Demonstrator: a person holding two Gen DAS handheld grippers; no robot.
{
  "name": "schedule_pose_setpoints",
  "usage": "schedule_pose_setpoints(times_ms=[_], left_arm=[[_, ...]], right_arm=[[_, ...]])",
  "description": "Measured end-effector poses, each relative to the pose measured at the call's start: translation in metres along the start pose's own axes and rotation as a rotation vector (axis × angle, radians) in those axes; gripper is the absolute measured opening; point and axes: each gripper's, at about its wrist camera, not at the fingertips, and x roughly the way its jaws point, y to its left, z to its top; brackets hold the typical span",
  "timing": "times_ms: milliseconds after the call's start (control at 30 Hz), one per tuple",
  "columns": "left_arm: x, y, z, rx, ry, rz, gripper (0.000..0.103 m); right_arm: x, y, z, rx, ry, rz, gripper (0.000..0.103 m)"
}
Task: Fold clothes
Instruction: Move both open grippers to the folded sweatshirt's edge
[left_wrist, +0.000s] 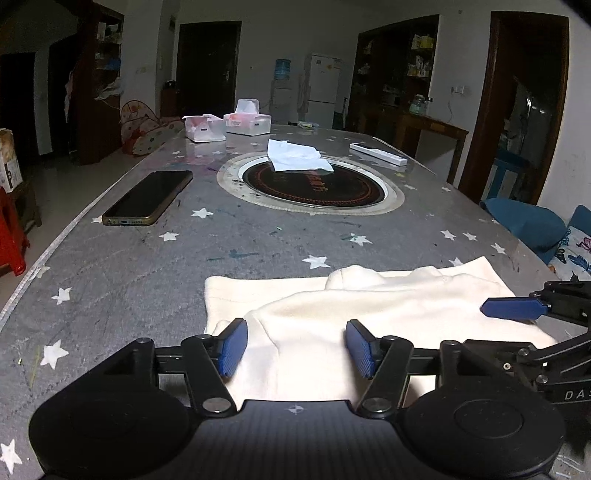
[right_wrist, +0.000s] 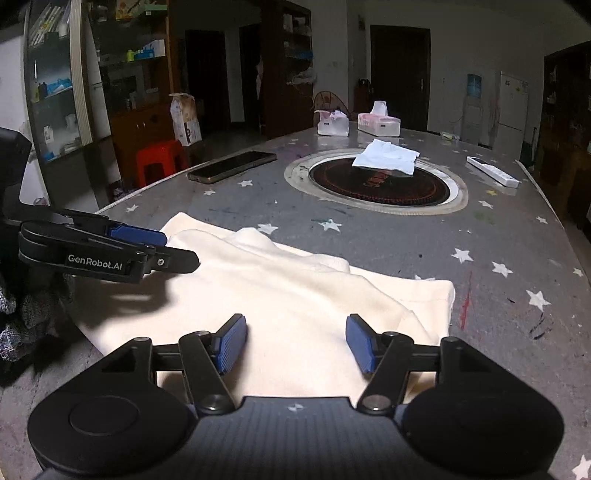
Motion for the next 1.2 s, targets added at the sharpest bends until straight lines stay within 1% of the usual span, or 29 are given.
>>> schedule_pose_setpoints(times_ms=[233, 400, 533, 600, 733, 900, 967, 1133, 1200], left_arm=[[-0.006, -0.005, -0.005, -0.003, 0.006, -0.017, 0.063], [-0.016, -0.017, -0.014, 0.012, 0.006, -0.038, 0.064], [-0.021, -0.026, -0.020, 0.024, 0.005, -0.055, 0.067], [-0.023, -0.029, -0.020, 0.032, 0.003, -0.056, 0.067], [-0.032, -0.036, -0.019, 0.065, -0.007, -0.033, 0.067], [-0.044, -0.028, -0.018, 0.039, -0.040, -0.020, 0.067], [-0.046, -0.022, -0.018, 0.026, -0.044, -0.008, 0.067], [-0.039, -0.004, -0.022, -0.018, -0.011, 0.010, 0.067], [-0.039, 0.002, -0.023, -0.039, -0.003, 0.012, 0.067]], right_arm=[[-0.009, 0.000, -0.007, -0.007, 0.005, 0.001, 0.061], [-0.025, 0.000, -0.019, -0.003, -0.002, -0.001, 0.061], [-0.038, -0.001, -0.029, 0.001, -0.004, -0.005, 0.061], [-0.041, -0.002, -0.031, 0.009, -0.006, -0.005, 0.061], [-0.047, -0.001, -0.029, 0.023, -0.013, -0.010, 0.062], [-0.050, -0.004, -0.019, 0.065, -0.050, 0.013, 0.065], [-0.041, -0.008, -0.014, 0.075, -0.031, 0.004, 0.066], [-0.019, -0.019, -0.007, 0.106, 0.025, -0.006, 0.067], [-0.019, -0.017, -0.008, 0.098, 0.024, -0.008, 0.068]])
